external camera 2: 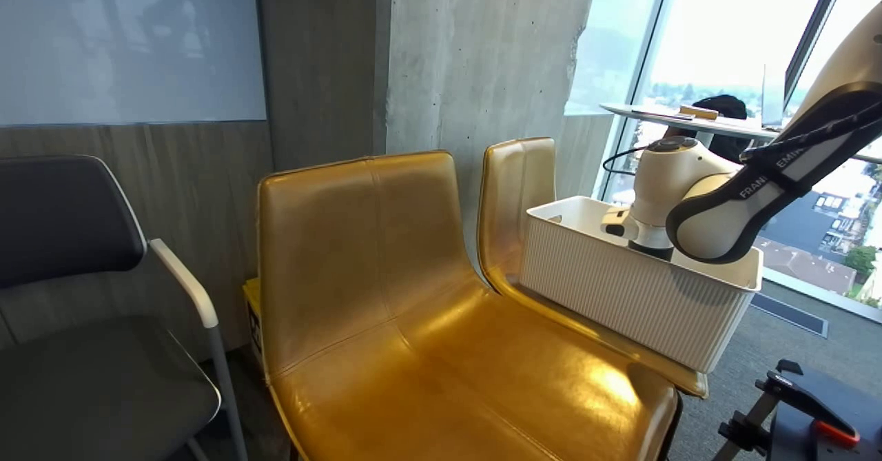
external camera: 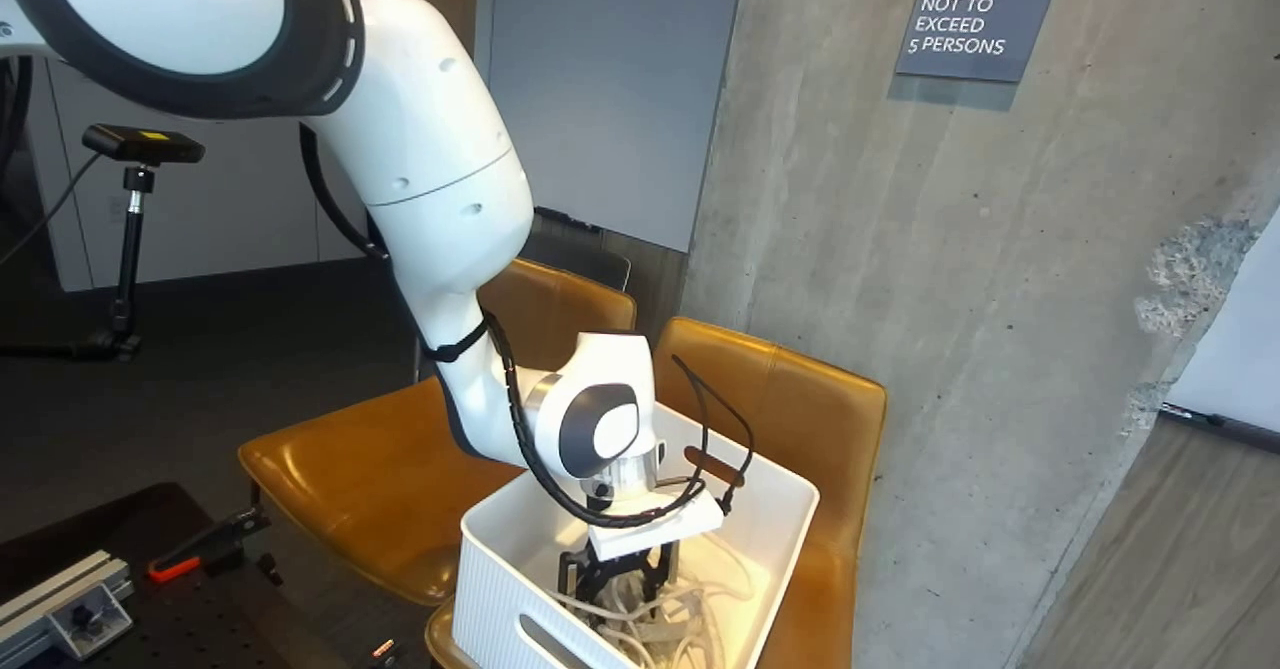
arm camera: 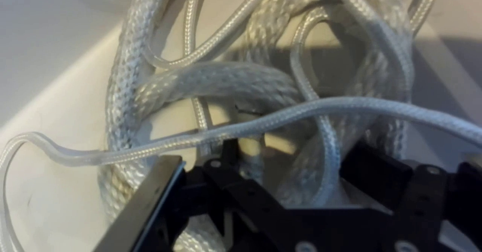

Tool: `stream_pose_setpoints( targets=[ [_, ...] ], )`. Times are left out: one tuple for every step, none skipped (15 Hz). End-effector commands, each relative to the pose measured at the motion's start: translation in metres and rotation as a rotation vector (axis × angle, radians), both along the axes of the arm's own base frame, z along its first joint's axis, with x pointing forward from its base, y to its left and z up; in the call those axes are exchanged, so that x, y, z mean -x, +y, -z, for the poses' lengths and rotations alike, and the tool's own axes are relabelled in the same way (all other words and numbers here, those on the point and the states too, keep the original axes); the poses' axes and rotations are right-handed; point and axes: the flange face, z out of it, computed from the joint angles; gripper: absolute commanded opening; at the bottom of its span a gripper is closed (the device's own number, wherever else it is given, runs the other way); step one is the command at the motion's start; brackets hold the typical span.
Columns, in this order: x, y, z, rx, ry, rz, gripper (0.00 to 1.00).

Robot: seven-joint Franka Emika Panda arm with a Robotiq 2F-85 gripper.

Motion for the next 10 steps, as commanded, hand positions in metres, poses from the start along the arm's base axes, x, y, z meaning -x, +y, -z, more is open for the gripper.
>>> stream_pose_setpoints(
  targets=[
    [0.008,0.004,-0.006,-0.009,-0.008,-0.008,0.35],
    [0.008,0.005,-0.008,-0.008,-0.009,-0.008,0.28],
    [0.007,0.006,-0.010,-0.009,-0.011,-0.009,0.21],
    [0.006,0.007,-0.013,-0.014,-0.013,-0.009,0.12],
    [0.003,0.009,-0.019,-0.024,-0.018,-0.007,0.06],
    [0.001,0.011,-0.026,-0.031,-0.023,-0.001,0.01],
    [-0.003,0.018,-0.040,-0.061,-0.039,0.008,0.00],
    [-0.009,0.027,-0.051,-0.074,-0.055,0.014,0.03],
    [-0.017,0.039,-0.064,-0.091,-0.072,0.013,0.03],
    [-0.024,0.047,-0.074,-0.103,-0.089,0.008,0.00]
  ],
)
